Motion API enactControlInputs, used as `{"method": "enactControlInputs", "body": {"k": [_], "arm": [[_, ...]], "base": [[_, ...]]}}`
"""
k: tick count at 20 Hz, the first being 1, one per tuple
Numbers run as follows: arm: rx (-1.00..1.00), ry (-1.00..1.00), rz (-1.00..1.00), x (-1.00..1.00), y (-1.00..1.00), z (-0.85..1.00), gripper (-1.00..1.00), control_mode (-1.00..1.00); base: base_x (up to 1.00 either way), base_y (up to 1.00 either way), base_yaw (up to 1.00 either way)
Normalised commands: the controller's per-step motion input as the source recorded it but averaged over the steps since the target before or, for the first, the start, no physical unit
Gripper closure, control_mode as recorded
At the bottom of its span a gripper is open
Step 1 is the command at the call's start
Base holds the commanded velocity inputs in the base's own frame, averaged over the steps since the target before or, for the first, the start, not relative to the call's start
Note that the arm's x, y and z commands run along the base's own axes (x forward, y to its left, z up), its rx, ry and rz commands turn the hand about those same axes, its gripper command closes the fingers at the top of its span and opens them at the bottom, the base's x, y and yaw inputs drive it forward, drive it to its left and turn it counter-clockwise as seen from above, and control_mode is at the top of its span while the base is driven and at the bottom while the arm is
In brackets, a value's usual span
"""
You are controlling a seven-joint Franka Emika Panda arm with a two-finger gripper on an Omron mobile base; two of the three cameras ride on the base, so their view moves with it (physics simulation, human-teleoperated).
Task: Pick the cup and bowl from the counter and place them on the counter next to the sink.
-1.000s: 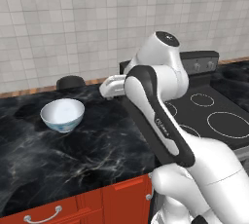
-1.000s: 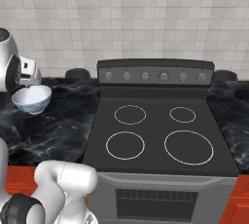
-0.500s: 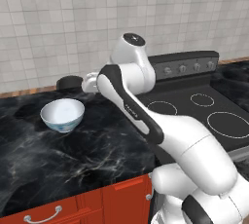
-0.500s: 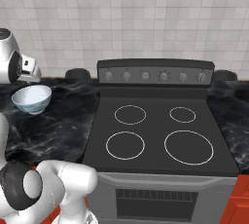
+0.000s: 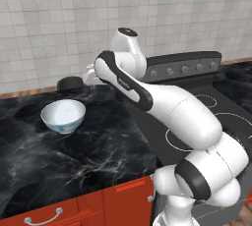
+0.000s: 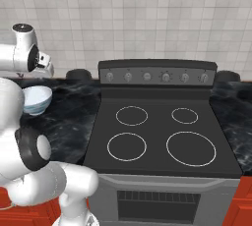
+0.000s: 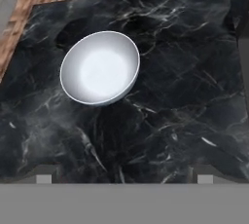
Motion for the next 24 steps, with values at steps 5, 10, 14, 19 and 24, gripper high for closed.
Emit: {"method": "enactControlInputs", "body": {"k": [5,10,14,19,24], "arm": [[0.0,0.02,0.0,0.54,0.04,-0.39,-1.0,-1.0],[0.0,0.0,-0.01,0.38,0.17,-0.37,-1.0,-1.0],[0.0,0.0,-0.02,0.39,0.23,-0.38,-1.0,-1.0],[-0.01,0.0,-0.02,0.32,0.22,-0.24,-1.0,-1.0],[-0.03,0.0,-0.03,0.31,0.14,-0.3,-1.0,-1.0]], "base": [[0.0,0.0,0.0],[0.0,0.0,0.0],[0.0,0.0,0.0],[0.0,0.0,0.0],[0.0,0.0,0.0]]}}
